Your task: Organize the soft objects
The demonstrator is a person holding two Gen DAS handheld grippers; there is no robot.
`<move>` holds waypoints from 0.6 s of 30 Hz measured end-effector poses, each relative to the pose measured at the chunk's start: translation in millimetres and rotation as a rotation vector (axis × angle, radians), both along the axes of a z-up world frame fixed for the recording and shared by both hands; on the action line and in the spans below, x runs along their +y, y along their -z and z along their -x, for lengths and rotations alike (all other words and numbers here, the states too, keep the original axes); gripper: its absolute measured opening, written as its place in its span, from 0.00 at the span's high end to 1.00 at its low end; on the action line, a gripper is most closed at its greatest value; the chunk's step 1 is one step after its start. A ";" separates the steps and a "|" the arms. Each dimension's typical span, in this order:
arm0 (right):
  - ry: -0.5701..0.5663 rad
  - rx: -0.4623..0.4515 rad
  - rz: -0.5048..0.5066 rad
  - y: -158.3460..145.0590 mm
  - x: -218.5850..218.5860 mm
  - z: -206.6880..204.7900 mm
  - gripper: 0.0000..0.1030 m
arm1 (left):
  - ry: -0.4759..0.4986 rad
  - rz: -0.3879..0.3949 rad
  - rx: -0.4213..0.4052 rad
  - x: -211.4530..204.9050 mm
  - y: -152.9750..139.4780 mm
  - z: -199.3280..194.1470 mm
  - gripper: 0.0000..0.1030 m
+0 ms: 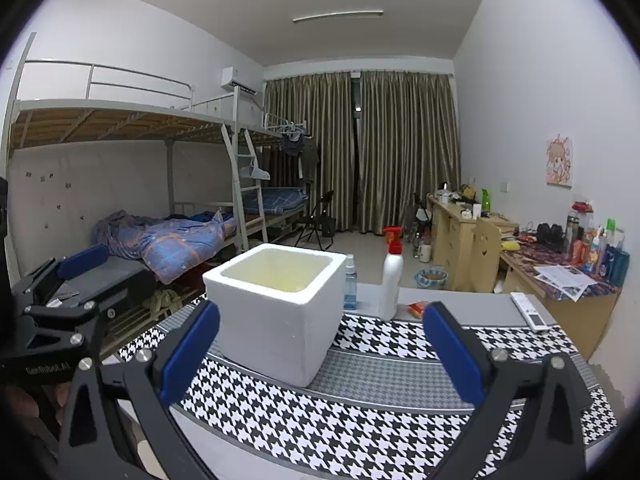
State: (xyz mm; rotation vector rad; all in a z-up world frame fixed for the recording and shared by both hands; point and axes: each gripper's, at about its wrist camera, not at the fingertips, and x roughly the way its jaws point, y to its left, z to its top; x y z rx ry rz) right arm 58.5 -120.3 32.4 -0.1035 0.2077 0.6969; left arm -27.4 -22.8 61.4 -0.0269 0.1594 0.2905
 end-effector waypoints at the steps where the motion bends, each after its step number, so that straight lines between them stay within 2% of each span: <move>1: 0.006 -0.005 -0.002 1.8 -0.9 1.6 0.00 | -0.002 0.003 0.001 -0.3 1.8 -0.6 0.01; 7: 0.000 0.003 -0.009 11.1 -6.7 7.7 0.00 | 0.001 0.017 0.009 -1.8 12.9 2.7 0.01; 12: 0.034 -0.028 -0.010 14.9 -11.6 12.3 0.00 | 0.014 0.020 0.009 -4.7 19.9 7.6 0.01; 18: 0.029 -0.012 -0.018 22.2 -15.2 12.1 0.00 | 0.010 0.010 0.010 -9.0 25.0 12.9 0.01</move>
